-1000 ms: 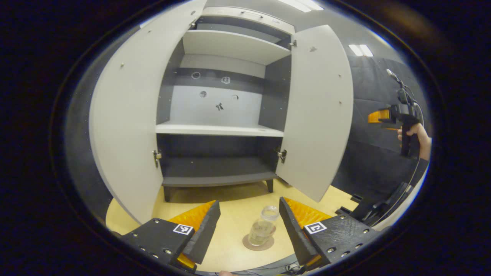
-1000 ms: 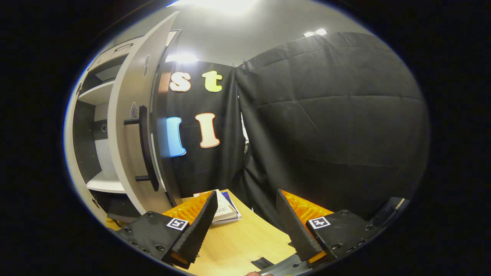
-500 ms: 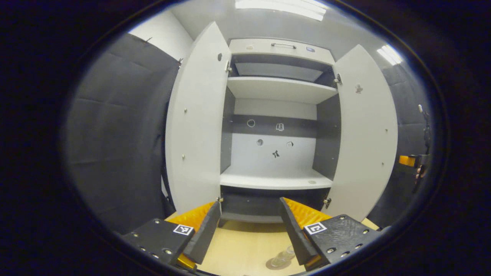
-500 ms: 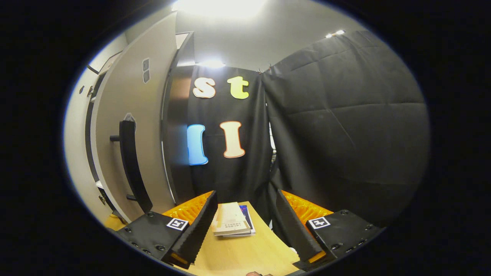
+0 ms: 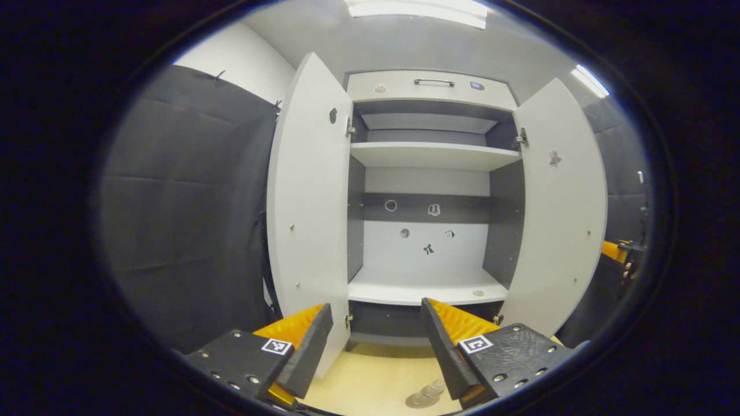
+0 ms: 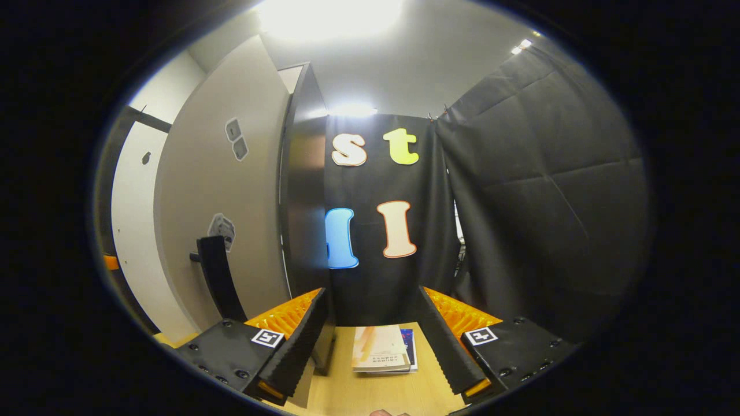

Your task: Grasp the bottle in the cabinet with the left hand and place it on the coaster, then close the right door with the right hand and the left door with the left hand.

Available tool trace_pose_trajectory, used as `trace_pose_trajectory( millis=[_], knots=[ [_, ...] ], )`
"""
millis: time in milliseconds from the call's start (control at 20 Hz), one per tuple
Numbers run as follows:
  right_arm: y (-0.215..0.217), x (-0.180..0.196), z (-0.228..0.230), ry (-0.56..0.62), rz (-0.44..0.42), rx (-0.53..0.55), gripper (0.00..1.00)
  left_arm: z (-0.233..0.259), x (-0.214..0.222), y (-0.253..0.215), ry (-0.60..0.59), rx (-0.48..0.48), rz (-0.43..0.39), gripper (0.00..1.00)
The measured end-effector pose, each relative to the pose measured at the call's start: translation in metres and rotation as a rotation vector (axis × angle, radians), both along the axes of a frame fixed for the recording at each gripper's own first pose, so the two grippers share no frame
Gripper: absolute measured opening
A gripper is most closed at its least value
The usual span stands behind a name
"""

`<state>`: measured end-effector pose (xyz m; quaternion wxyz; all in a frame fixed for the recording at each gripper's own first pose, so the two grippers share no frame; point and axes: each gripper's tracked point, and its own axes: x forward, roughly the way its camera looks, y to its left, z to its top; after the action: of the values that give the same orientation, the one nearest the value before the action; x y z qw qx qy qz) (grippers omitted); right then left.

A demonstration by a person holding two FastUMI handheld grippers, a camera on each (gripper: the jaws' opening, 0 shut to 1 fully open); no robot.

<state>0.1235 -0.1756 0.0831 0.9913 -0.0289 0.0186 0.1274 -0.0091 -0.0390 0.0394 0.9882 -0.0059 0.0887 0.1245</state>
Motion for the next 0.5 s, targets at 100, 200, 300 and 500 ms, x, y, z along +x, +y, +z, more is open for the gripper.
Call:
trace_pose_trajectory(
  millis=[100, 200, 300, 500],
  knots=[
    [0.010, 0.000, 0.003, 0.015, 0.028, 0.002, 0.98, 0.008, 0.002, 0.002, 0.000, 0.001, -0.012, 0.89],
    [0.020, -0.001, 0.005, 0.026, 0.046, 0.004, 0.98, 0.015, 0.004, 0.004, -0.017, 0.000, -0.014, 0.89],
    [0.030, -0.003, 0.008, 0.032, 0.047, 0.014, 0.98, 0.016, 0.005, 0.003, -0.031, 0.004, -0.042, 0.96],
    [0.045, -0.003, 0.002, 0.033, 0.033, -0.005, 0.97, 0.012, 0.005, 0.009, -0.041, -0.017, -0.080, 0.89]
  ],
)
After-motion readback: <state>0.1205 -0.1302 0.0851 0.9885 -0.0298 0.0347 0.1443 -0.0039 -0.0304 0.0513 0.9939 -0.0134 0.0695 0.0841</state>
